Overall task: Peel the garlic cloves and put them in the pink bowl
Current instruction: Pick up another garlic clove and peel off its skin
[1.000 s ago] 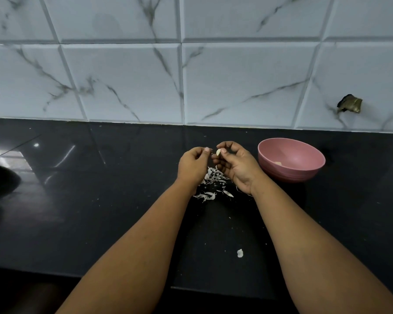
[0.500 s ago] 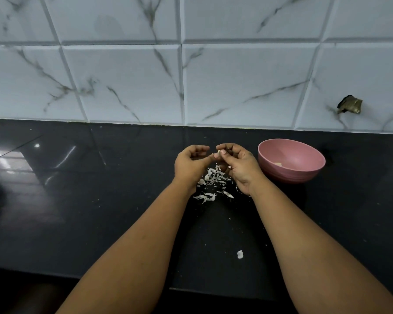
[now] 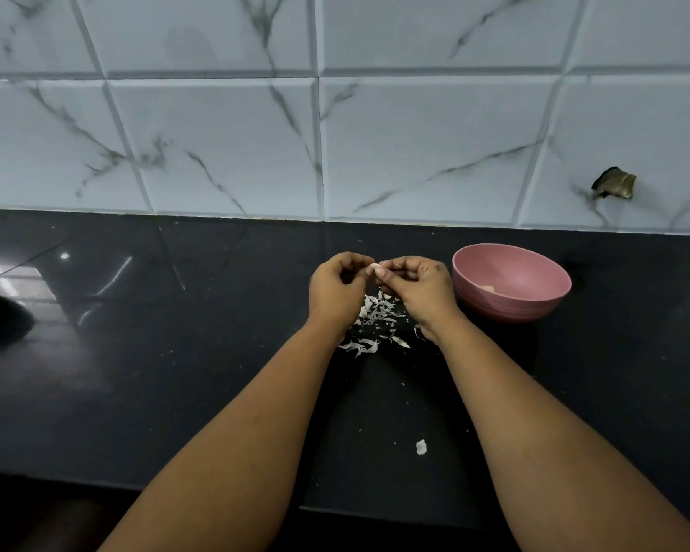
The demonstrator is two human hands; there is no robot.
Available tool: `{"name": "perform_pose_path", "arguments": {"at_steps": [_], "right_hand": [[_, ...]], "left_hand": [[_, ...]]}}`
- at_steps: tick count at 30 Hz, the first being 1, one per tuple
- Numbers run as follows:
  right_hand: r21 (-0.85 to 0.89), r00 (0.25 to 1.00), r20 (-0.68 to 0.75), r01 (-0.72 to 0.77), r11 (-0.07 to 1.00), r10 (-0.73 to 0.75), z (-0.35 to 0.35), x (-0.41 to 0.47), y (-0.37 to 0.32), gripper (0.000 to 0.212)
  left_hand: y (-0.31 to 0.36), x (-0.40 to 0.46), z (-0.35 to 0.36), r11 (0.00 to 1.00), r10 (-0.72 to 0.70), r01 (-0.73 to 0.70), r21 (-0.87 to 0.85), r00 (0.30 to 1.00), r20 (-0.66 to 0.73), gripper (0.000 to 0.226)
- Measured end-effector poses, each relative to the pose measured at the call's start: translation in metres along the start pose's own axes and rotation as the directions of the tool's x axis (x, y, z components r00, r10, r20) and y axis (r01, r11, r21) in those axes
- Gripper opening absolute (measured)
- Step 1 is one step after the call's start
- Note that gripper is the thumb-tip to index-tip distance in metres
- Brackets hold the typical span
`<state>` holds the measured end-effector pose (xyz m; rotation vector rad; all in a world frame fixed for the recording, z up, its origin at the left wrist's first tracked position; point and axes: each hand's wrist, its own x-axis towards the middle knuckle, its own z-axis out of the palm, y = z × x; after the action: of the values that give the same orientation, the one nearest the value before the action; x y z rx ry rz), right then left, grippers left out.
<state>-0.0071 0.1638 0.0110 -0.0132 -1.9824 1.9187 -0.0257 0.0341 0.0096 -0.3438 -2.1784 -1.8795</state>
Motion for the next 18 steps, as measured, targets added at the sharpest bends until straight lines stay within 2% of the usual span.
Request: {"name": "perform_pose_path", "arguments": {"at_steps": [6,9,13,15,18], "right_hand": [[-0.098,0.998,-0.035,0.04,0.994,-0.043,-0.0012,-0.0003,0.001,0.011],[-0.111,1.0,-0.012,0.01,0.994,-0.011,-0.0014,0.0009,-0.0007,0.002],[-0.071,0.997,0.012,-0.069,0.995,0.07,-0.0009,0.0021,-0.0044,0.011],[0.023,0.989,0.047,-0.144,0.989,0.142,-0.0008,0.0018,-0.0063,0.013],[0.297,0.96,0.133,-0.277,0.914,0.248,-0.0009,0.0007,-0.0084,0.013]], "left_hand": [[-0.0003,-0.0003,0.0003,0.996,0.054,-0.058,0.066,0.997,0.061,0.013],[-0.0013,-0.0002,0.0019,0.998,0.042,-0.044,0.046,0.998,0.049,0.011],[0.0001,-0.0015,0.001,0.998,0.061,-0.06,-0.005,0.996,0.066,0.012],[0.0,-0.0011,0.0003,0.997,0.053,-0.048,-0.063,0.995,0.081,0.011],[-0.0001,-0.0013,0.0008,0.978,0.0,0.024,-0.208,0.993,0.114,0.011]]}}
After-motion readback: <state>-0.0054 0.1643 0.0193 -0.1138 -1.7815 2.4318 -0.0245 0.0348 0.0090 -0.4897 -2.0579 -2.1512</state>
